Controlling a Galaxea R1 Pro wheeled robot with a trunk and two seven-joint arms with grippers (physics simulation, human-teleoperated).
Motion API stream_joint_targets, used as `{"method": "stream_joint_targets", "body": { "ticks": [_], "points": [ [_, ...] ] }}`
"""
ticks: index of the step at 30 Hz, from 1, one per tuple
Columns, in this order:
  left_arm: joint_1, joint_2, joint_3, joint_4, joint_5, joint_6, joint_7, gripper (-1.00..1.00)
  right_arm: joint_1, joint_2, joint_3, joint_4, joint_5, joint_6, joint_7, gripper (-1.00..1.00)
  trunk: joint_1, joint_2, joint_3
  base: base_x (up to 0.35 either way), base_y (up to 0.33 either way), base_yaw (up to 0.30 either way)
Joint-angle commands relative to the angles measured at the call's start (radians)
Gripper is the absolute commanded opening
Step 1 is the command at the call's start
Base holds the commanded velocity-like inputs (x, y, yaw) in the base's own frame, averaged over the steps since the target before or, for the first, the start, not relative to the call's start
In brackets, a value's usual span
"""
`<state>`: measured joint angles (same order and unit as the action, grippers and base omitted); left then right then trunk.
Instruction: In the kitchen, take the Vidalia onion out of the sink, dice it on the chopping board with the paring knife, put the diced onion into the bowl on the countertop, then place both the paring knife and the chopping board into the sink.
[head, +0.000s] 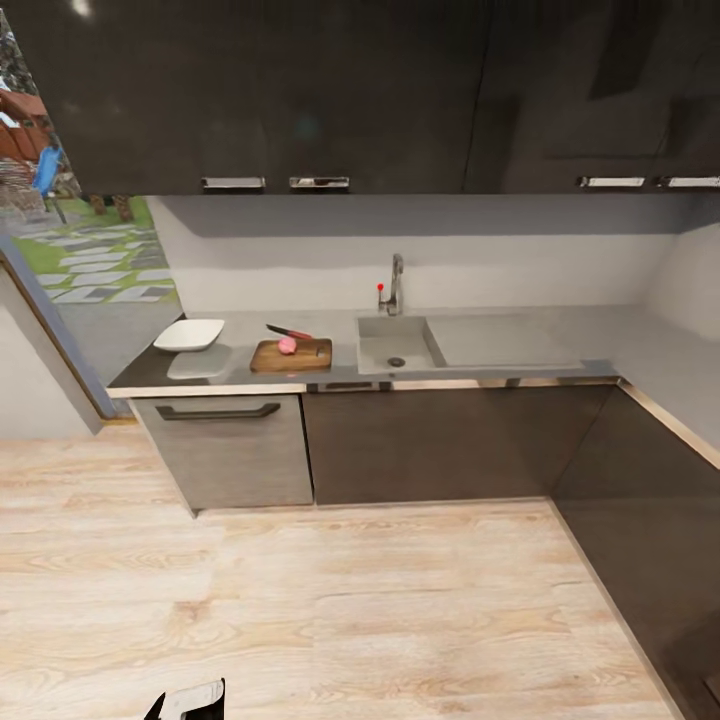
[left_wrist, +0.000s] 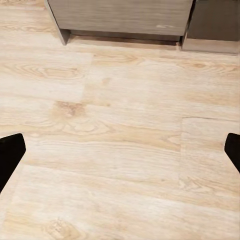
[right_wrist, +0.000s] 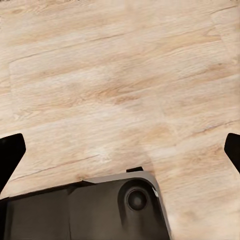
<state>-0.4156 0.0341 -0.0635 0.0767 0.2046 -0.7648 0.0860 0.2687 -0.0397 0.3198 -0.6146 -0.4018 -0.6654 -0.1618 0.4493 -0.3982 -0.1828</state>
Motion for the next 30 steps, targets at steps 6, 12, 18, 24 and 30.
{"method": "stream_joint_targets", "body": {
  "ticks": [6, 12, 18, 24, 30],
  "points": [
    [-0.002, 0.000, -0.007, 0.004, 0.003, -0.005, 0.004, 1.00, 0.000, -0.002, 0.007, -0.002, -0.004, -0.002, -0.010, 1.00, 0.001, -0.002, 0.008, 0.000, 0.000, 0.000],
    [-0.002, 0.000, -0.007, 0.003, 0.003, -0.005, 0.004, 1.00, 0.000, -0.002, 0.007, -0.002, -0.004, -0.002, -0.010, 1.00, 0.001, -0.002, 0.017, 0.000, 0.000, 0.000],
    [-0.002, 0.000, -0.007, 0.003, 0.003, -0.005, 0.005, 1.00, 0.000, -0.002, 0.007, -0.002, -0.003, -0.002, -0.010, 1.00, 0.001, -0.002, 0.027, 0.000, 0.000, 0.000],
    [-0.002, 0.000, -0.007, 0.003, 0.003, -0.005, 0.005, 1.00, 0.000, -0.002, 0.007, -0.002, -0.003, -0.002, -0.010, 1.00, 0.001, -0.002, 0.036, 0.000, 0.000, 0.000],
    [-0.002, 0.000, -0.007, 0.003, 0.003, -0.005, 0.005, 1.00, 0.000, -0.002, 0.007, 0.000, -0.003, -0.002, -0.010, 1.00, 0.001, -0.002, 0.046, 0.000, 0.000, 0.000]
  ]
}}
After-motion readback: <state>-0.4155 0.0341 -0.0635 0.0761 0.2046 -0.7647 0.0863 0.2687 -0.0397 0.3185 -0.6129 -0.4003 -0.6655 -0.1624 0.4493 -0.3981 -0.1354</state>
